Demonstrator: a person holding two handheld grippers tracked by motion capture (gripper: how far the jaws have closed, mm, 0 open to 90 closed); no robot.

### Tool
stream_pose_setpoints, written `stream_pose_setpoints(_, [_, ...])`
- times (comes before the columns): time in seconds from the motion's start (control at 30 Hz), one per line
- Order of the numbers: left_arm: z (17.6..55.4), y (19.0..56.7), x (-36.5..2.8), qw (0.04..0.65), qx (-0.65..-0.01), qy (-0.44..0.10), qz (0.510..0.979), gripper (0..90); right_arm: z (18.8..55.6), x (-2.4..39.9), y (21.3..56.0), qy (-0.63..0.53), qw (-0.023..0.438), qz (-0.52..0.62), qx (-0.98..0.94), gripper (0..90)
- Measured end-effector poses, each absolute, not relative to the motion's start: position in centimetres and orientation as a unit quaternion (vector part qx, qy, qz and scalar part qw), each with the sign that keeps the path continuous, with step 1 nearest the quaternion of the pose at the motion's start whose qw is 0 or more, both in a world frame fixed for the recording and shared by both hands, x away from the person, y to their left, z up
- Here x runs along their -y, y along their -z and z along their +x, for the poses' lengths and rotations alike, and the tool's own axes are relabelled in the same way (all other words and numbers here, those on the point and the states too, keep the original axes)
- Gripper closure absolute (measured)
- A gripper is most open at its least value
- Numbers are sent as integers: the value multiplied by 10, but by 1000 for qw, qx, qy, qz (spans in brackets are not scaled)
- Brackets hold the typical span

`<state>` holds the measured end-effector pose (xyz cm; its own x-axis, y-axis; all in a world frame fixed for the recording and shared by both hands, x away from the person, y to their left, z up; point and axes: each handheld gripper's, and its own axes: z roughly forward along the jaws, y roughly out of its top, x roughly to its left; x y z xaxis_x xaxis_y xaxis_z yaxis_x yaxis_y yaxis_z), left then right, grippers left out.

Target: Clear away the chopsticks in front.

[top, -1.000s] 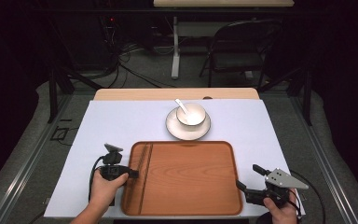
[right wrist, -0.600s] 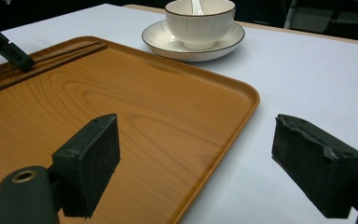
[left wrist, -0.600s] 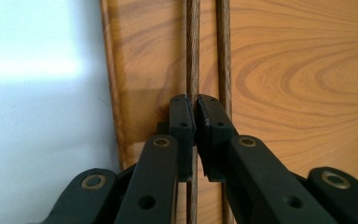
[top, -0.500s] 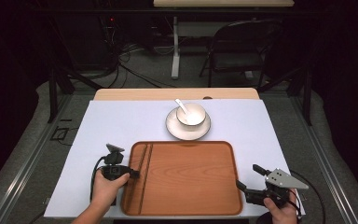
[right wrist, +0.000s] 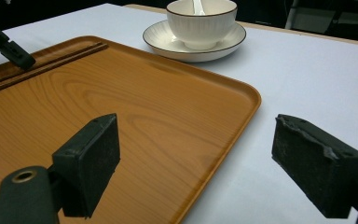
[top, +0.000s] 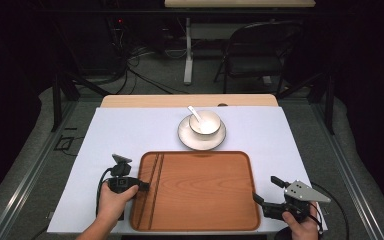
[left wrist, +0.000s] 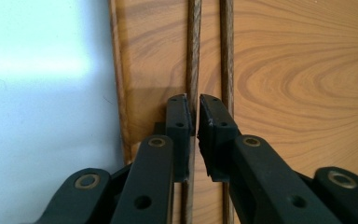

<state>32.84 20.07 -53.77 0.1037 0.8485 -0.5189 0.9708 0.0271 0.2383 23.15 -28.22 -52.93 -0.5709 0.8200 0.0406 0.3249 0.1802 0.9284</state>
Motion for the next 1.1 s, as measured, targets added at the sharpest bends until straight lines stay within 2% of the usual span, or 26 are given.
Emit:
stream_pose_setpoints(0.2, [326,527,-207,296,-652,95,692,773,232,282,529,-505,245,393,-728,149])
stream_pose_setpoints(0.43, [319,513,-215,344,-633,70,690,606,232,282,529,-505,245,394,-728,148])
stream_pose_setpoints(0.53, [313,513,-217,369,-613,39,698,529,232,282,529,-505,244,394,-728,148])
stream_pose_setpoints(0.8, [297,518,-231,420,-587,-18,692,435,232,282,529,-504,244,395,-728,148])
stream_pose_setpoints(1.1, [289,529,-250,419,-594,-74,683,379,232,282,529,-503,243,398,-728,148])
